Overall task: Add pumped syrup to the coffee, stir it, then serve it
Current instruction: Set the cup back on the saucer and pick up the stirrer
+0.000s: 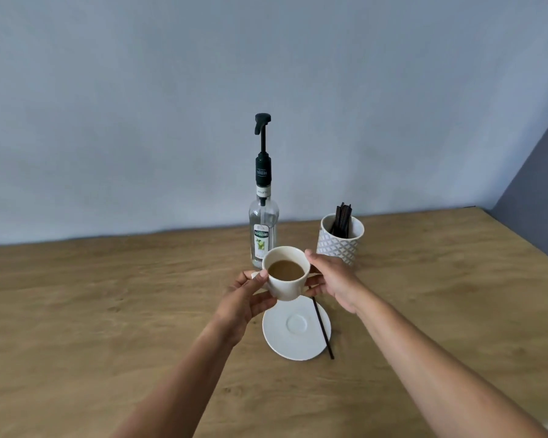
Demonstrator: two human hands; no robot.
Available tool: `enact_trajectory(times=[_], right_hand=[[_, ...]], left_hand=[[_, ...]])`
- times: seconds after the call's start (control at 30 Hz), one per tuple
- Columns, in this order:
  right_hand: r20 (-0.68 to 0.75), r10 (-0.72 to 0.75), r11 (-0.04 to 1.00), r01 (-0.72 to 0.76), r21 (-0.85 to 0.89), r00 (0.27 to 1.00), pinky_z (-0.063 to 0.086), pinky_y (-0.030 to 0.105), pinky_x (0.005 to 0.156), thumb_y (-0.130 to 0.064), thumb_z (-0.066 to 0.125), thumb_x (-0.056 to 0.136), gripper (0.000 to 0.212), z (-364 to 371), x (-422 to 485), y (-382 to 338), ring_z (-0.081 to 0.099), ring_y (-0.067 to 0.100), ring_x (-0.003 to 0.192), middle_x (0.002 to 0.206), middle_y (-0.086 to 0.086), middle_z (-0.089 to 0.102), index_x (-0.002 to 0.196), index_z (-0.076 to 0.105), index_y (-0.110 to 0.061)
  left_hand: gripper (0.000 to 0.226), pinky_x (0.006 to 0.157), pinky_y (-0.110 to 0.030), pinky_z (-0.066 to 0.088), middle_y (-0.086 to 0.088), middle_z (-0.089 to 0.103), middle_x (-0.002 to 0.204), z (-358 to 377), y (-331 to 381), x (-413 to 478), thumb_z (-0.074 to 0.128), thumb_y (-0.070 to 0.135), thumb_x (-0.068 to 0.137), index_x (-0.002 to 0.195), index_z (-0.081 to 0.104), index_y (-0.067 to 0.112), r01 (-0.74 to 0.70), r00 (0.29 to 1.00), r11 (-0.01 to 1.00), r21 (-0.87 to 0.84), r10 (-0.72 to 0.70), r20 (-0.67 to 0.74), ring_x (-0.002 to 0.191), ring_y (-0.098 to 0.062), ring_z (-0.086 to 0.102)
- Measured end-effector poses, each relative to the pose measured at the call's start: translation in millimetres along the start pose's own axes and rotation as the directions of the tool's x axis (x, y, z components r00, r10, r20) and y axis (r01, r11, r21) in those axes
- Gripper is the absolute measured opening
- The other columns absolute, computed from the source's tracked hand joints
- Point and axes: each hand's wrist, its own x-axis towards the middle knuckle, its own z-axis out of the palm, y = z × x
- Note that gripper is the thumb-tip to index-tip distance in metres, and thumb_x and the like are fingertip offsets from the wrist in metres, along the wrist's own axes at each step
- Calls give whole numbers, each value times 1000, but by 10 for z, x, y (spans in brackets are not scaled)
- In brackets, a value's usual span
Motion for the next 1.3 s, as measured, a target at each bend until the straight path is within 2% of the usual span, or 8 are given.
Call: enact_trajectory(times=[0.27,0.47,0.6,0.7,0.83,1.03,1.17,1.3], right_hand=[[-92,48,996,-55,-77,995,58,42,75,-30,53,98,22,-9,-131,504,60,6,67,75,-6,66,93,71,-19],[-130,89,991,-101,-89,987,59,39,73,-29,49,100,24,-18,-208,727,64,9,76,90,-1,69,92,70,-23],[-158,103,989,-118,-88,982,59,42,76,-28,48,100,25,-13,-207,794,66,15,81,101,8,70,103,70,-17],[-160,114,988,-129,-88,981,59,42,76,-28,47,101,30,-18,-191,822,66,15,76,99,9,70,109,69,-9],[-149,112,988,-126,-92,982,59,35,70,-28,46,101,30,-31,-165,827,65,10,70,97,7,70,109,69,-12],[-149,112,985,-130,-115,982,58,43,77,-27,45,101,29,-44,-142,870,65,17,83,108,14,69,111,68,-12],[-149,110,983,-129,-127,983,60,37,72,-28,45,101,24,-60,-139,897,65,17,85,112,14,68,106,68,-20],[-135,122,981,-141,-136,983,59,35,68,-28,47,100,24,-94,-117,899,65,20,83,104,16,69,101,69,-17]], left_hand=[[18,79,-38,63,-5,71,80,-103,-484,-58,72,23,82,83,58,14,68,998,997,42,-67,-12,85,-21,70],[14,81,-37,62,-5,69,82,-138,-662,-60,68,14,91,84,57,11,118,992,988,98,-114,-50,84,-19,70],[14,82,-36,61,-7,68,82,-150,-718,-31,69,12,90,83,56,11,137,990,987,82,-133,-55,83,-22,67],[15,85,-37,60,-6,67,81,-164,-743,-4,69,11,90,82,57,11,143,989,986,85,-139,-58,78,-19,66],[14,82,-32,60,-8,68,82,-174,-741,41,70,10,90,82,57,10,132,989,985,110,-124,-81,78,-19,67],[14,90,-39,55,-11,66,82,-191,-773,43,71,9,89,86,57,7,130,988,982,139,-117,-97,79,-21,65],[14,83,-33,57,-7,64,75,-209,-807,54,73,10,88,84,60,8,134,987,975,178,-116,-108,73,-17,63],[12,79,-30,59,-5,65,74,-225,-828,61,73,12,88,85,62,8,135,988,971,196,-116,-106,74,-15,63]])
